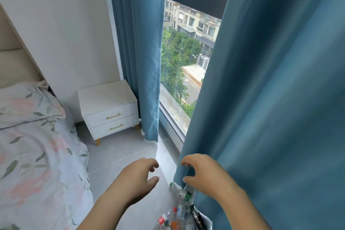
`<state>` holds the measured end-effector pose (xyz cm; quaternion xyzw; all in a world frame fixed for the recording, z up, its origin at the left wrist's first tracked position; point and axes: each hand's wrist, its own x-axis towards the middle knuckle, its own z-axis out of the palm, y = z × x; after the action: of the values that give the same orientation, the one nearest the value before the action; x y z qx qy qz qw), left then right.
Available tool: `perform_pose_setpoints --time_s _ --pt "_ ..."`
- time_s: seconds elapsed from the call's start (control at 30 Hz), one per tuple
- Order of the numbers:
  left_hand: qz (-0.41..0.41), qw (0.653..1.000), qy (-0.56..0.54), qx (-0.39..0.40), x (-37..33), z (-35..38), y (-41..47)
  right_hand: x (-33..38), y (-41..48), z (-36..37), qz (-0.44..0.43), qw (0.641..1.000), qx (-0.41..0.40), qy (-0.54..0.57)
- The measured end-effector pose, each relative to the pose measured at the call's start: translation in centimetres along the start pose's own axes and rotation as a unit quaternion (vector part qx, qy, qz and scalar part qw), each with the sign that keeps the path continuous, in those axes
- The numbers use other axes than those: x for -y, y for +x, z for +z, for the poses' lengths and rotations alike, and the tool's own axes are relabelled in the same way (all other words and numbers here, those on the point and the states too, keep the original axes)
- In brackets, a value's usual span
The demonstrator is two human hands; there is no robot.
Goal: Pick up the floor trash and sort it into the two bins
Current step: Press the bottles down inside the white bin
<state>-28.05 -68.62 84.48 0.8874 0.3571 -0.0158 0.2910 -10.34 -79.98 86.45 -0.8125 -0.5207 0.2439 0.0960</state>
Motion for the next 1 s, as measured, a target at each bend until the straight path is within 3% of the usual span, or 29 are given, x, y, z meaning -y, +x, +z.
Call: perform_pose_setpoints --time_s 0.5,0.73,1.0 --pt "0.031 0.998 0.027 0.037 9.4 -7.9 11.8 5.8 13.9 0.1 0.029 1.000 -0.004 -0.003" --pt "0.088 0.991 0.054 0.080 14.6 -12.8 17.2 10.3 19.3 0.8 0.101 0.994 -0.009 0.028" --pt "0.156 0.975 0.057 0.147 14.6 -13.0 23.1 10.3 21.9 0.1 0.177 0.983 -0.016 0.050"
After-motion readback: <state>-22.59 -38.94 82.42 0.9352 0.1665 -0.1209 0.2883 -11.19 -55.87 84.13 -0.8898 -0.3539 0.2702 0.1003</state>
